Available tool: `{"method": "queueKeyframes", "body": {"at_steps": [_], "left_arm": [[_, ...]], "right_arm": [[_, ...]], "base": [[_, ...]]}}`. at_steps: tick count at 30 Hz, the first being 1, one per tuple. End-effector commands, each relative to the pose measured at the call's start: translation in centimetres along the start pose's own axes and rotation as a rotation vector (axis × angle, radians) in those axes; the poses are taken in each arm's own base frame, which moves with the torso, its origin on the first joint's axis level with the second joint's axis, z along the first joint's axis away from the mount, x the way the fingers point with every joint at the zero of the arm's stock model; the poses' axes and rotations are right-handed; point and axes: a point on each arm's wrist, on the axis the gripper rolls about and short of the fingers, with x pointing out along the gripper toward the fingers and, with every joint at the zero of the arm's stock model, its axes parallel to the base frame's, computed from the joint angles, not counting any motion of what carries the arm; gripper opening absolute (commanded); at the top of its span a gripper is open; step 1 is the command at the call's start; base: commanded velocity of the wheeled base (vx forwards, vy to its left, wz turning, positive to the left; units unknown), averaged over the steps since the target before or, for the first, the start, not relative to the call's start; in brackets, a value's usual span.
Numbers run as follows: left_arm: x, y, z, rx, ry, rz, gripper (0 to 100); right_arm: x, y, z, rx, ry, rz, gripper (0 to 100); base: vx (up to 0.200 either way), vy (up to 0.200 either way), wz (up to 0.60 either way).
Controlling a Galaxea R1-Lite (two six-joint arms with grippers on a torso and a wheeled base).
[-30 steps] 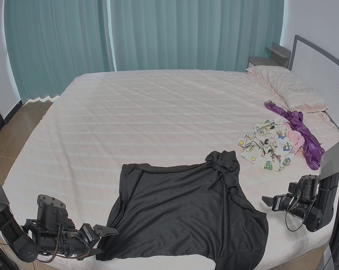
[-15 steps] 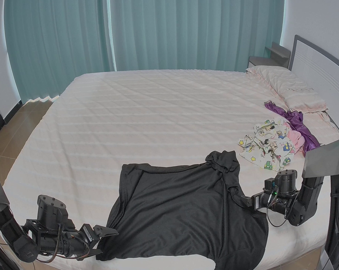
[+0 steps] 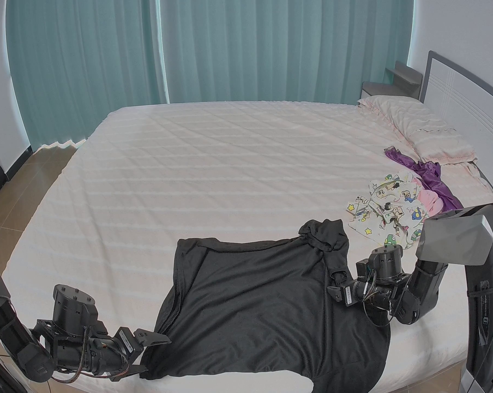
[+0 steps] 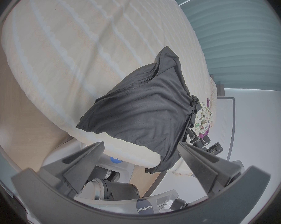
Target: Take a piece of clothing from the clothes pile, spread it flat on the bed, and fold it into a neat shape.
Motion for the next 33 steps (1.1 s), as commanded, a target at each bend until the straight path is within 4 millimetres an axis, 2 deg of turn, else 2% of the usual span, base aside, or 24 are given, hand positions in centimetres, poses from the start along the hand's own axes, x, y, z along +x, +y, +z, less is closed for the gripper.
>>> {"method": "queueKeyframes", "body": {"at_steps": [1, 10, 11, 13, 24, 28, 33], "left_arm": [[-0.2, 0.3, -0.2, -0.004, 0.004, 0.008, 100], [-0.1, 0.3, -0.3, 0.005, 0.012, 0.015, 100], [0.0, 0.4, -0.3, 0.007, 0.013, 0.016, 100], [0.0, 0.4, -0.3, 0.007, 0.013, 0.016, 100], [0.0, 0.4, -0.3, 0.009, 0.014, 0.017, 100], [0.0, 0.4, -0.3, 0.009, 0.014, 0.017, 100], [0.0, 0.4, -0.3, 0.009, 0.014, 0.017, 100]], "right_arm": [[0.8, 0.0, -0.1, 0.0, 0.003, -0.013, 0], [0.2, -1.4, 0.6, 0.042, -0.028, -0.038, 0], [0.4, -2.5, 0.6, 0.063, -0.033, -0.062, 0], [0.5, -2.9, 0.6, 0.069, -0.034, -0.071, 0], [0.2, -8.6, 0.4, 0.216, -0.085, -0.201, 0], [0.6, -9.6, 0.3, 0.252, -0.096, -0.22, 0], [1.9, -11.3, 1.3, 0.324, -0.16, -0.252, 0]], "base": [[0.0, 0.0, 0.0], [0.0, 0.0, 0.0], [0.0, 0.0, 0.0], [0.0, 0.0, 0.0], [0.0, 0.0, 0.0], [0.0, 0.0, 0.0], [0.0, 0.0, 0.0]]}}
